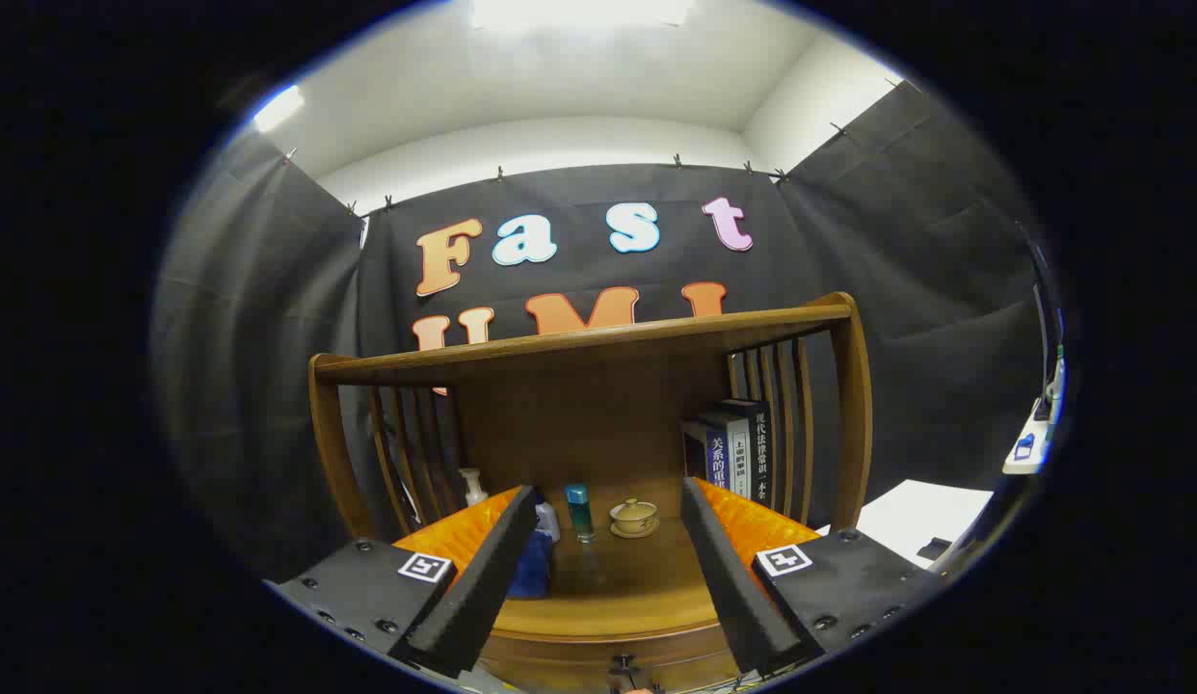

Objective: Pull open the drawer, take out the items inside it, and place them on the countertop above the cabinet.

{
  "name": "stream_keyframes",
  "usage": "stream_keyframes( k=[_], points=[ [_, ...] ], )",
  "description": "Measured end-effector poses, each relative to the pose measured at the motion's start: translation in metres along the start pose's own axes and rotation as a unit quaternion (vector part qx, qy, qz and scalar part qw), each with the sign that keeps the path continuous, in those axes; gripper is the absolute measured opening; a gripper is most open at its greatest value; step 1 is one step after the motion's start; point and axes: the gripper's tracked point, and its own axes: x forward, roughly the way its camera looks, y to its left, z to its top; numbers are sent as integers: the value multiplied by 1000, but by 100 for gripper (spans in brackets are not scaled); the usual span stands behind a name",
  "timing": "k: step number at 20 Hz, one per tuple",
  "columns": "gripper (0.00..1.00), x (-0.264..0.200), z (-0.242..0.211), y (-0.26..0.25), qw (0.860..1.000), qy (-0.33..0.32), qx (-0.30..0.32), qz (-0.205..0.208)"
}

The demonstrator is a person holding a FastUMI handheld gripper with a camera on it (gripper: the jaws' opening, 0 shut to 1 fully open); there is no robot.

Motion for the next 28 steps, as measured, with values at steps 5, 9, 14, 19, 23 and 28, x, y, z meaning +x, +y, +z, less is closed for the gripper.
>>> stream_keyframes(
  k=[5, 9, 14, 19, 23, 28],
  points=[
    [99, -5, -5, -3, 1000, 7, -11, -6],
    [99, -3, -9, -4, 1000, 12, -14, -7],
    [99, -1, -18, -2, 1000, 13, -21, -6],
    [98, 0, -27, 2, 999, 16, -31, -4],
    [98, 0, -41, 8, 999, 20, -43, 0],
    [98, -3, -81, 16, 998, 26, -57, 10]
  ],
)
